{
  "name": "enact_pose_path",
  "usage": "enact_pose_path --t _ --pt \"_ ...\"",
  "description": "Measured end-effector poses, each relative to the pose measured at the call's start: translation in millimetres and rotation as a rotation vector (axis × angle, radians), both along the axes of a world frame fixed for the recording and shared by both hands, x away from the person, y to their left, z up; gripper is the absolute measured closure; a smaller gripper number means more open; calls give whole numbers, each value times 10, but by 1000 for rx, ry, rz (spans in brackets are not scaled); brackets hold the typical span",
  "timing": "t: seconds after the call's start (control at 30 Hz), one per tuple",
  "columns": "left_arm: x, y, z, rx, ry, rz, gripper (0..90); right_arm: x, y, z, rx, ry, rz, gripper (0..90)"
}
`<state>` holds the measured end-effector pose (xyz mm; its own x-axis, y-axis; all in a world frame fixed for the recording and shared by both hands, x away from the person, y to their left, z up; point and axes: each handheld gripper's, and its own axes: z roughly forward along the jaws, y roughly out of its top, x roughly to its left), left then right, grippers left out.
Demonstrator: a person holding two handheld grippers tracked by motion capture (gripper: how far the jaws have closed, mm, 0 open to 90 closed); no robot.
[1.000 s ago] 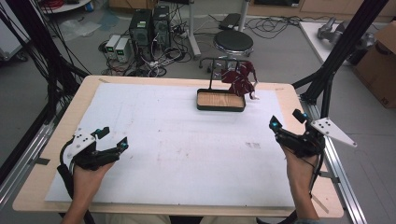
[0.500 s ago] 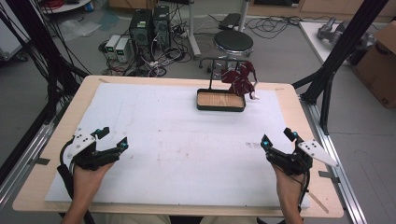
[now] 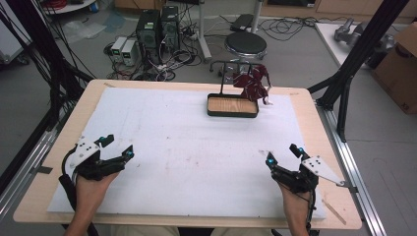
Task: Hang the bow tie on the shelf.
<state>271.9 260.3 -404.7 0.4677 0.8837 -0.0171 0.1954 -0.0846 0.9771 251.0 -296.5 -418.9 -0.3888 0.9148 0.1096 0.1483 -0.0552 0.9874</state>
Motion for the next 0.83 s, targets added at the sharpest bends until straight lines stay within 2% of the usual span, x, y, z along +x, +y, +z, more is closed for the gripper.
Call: enact_pose_path --t 0.1,0.2,0.37,0.4,0.63,0.83 --pt "0 0 -1 3 1 -2 206 8 10 -37 1 15 8 109" --pt "-6 -2 4 1 -1 -1 206 16 23 -78 25 45 16 109" --pt "-11 17 6 -1 -3 2 206 17 21 -141 18 48 15 109" --pt "-11 17 4 -2 -3 2 206 10 24 -151 23 60 14 109" --pt "-8 10 -6 1 1 1 206 24 35 -176 4 56 22 109" --pt "8 9 -12 2 6 2 205 10 35 -173 9 62 24 109"
